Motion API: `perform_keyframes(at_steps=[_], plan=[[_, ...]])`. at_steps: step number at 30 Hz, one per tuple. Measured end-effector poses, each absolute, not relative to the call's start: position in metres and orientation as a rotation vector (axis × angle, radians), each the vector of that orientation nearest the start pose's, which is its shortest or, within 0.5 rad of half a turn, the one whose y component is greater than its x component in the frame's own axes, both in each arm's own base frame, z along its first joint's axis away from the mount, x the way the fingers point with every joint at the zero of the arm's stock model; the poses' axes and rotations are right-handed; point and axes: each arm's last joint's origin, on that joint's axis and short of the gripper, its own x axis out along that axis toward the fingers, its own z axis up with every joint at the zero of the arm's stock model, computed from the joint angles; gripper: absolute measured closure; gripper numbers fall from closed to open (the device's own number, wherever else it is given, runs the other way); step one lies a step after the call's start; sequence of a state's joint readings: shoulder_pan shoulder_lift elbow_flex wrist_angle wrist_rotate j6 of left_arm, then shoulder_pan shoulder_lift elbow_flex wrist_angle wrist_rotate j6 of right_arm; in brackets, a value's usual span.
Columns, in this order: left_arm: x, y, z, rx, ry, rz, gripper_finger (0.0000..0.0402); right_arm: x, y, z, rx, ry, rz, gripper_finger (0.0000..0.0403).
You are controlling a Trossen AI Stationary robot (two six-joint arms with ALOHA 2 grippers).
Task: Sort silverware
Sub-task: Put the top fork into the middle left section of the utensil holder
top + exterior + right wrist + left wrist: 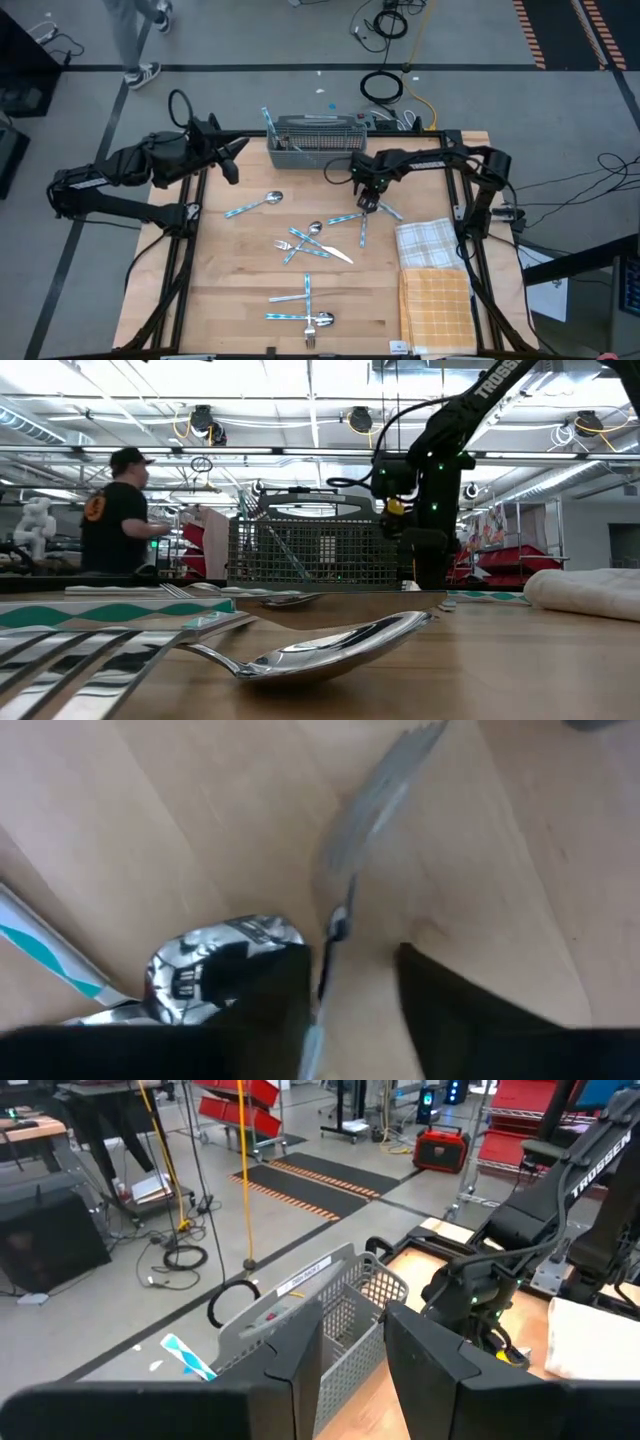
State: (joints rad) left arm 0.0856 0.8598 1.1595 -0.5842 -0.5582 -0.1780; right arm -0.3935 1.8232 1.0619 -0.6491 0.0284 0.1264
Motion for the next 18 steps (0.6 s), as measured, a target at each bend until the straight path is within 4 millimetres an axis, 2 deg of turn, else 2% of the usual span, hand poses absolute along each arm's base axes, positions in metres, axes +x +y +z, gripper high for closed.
perform_keyframes(at_steps=[2,4,11,18], plan=[[0.149,0.028,0.408,-0.103,0.218,0.668,0.0285,0.295,-0.124,0.138,0.368,1.378,-0.454,0.0360],[0.147,0.028,0.409,-0.103,0.212,0.674,0.0285,0.294,-0.125,0.137,0.390,1.376,-0.482,0.0389],[0.143,0.028,0.410,-0.106,0.199,0.676,0.0285,0.291,-0.116,0.146,0.413,1.383,-0.511,0.0401],[0.137,0.027,0.412,-0.144,0.165,0.645,0.0285,0.288,-0.101,0.188,0.410,1.223,-0.505,0.0402]])
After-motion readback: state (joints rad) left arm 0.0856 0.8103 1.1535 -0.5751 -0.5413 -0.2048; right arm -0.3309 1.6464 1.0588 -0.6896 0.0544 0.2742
